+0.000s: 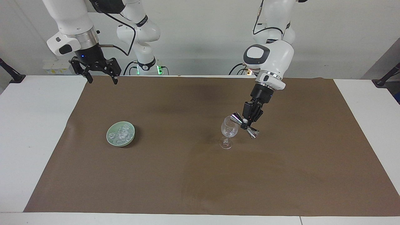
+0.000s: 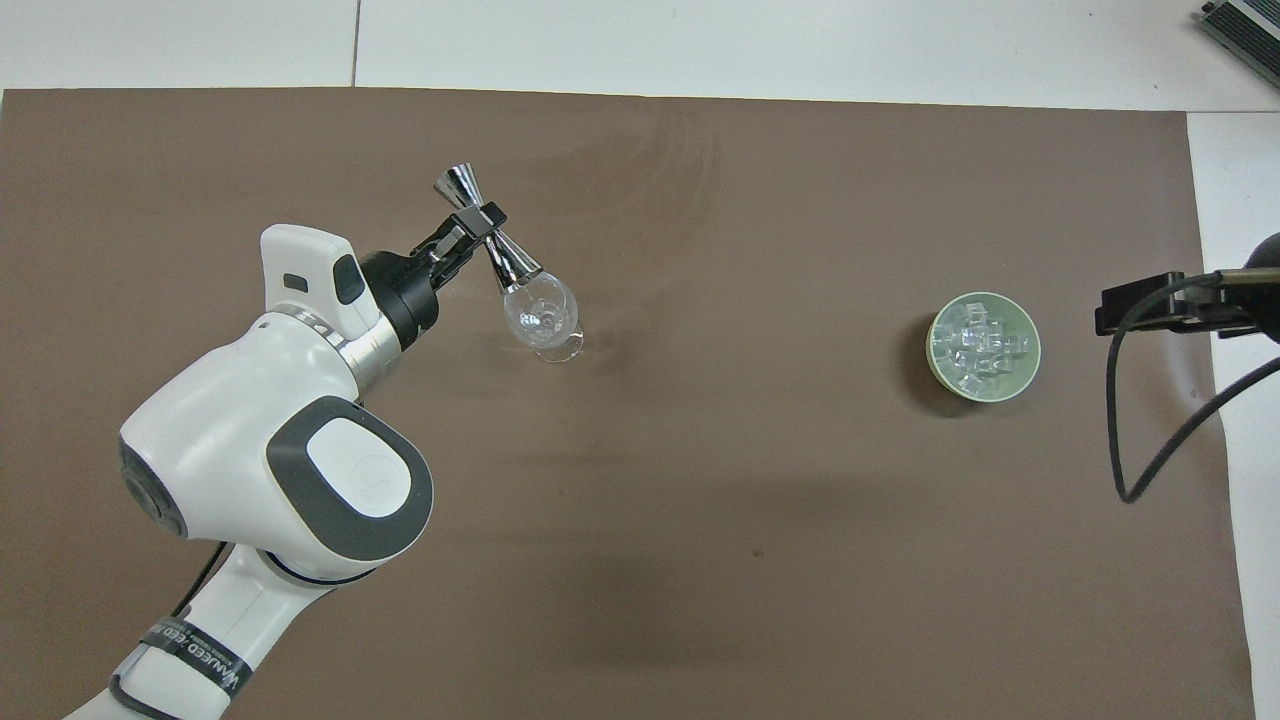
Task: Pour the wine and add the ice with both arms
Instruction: 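Withdraw the left gripper holding the jigger away from the glass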
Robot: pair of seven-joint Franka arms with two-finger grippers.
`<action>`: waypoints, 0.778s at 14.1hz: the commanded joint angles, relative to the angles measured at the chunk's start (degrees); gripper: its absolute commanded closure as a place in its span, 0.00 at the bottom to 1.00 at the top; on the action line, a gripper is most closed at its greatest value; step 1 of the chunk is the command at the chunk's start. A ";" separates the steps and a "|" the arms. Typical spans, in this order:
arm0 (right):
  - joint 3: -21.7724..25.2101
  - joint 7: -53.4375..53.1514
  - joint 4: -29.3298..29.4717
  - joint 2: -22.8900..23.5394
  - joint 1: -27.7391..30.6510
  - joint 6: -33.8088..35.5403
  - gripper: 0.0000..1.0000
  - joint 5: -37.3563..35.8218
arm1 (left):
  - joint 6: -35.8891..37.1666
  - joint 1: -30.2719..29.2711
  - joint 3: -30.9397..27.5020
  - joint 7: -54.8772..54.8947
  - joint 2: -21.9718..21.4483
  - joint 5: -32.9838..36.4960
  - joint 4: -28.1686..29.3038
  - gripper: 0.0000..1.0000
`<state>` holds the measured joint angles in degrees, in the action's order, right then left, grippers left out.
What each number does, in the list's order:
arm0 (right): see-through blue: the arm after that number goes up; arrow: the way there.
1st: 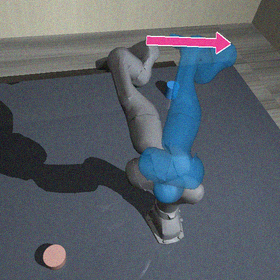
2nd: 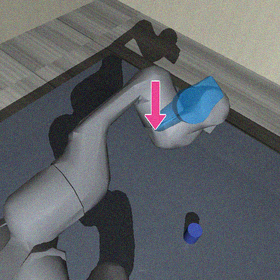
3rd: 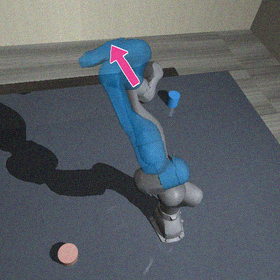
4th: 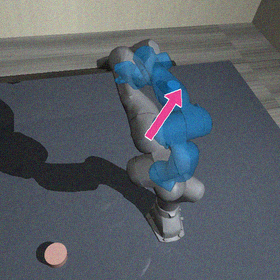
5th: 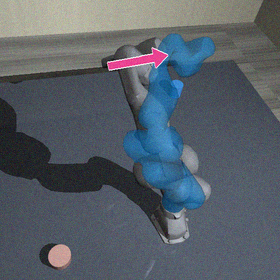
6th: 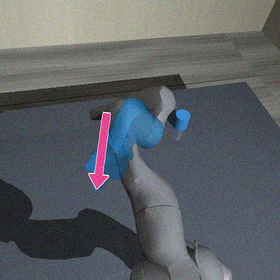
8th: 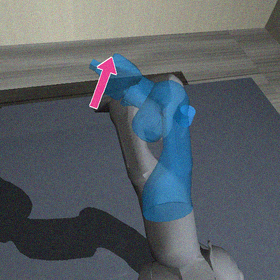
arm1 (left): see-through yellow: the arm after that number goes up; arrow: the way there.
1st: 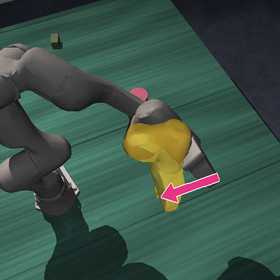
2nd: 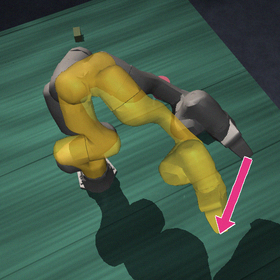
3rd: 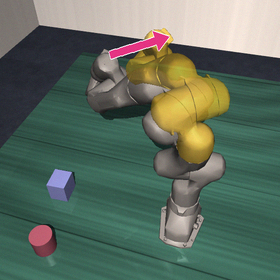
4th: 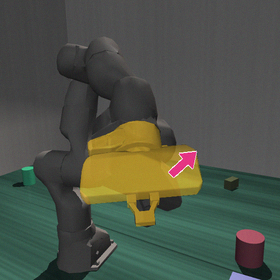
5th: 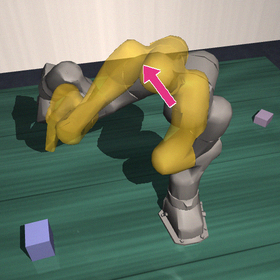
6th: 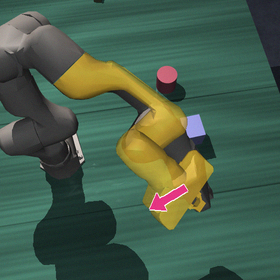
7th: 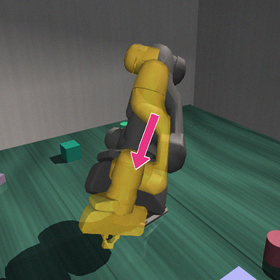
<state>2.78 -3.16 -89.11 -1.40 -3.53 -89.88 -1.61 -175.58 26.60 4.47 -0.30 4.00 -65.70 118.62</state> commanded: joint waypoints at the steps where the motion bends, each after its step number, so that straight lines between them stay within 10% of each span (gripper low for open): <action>1: 0.21 -0.88 -1.16 -1.15 -0.34 0.50 0.00 0.38 | -1.17 1.44 -0.77 0.83 0.83 0.22 -1.20 1.00; 11: 0.21 -0.88 -1.16 -1.15 -0.34 0.50 0.00 0.38 | 11.72 -6.80 -0.86 -17.35 -2.67 -2.41 0.02 1.00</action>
<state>2.78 -3.16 -89.11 -1.40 -3.53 -89.88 -1.61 -170.01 23.86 3.63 -14.40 3.54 -67.19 118.28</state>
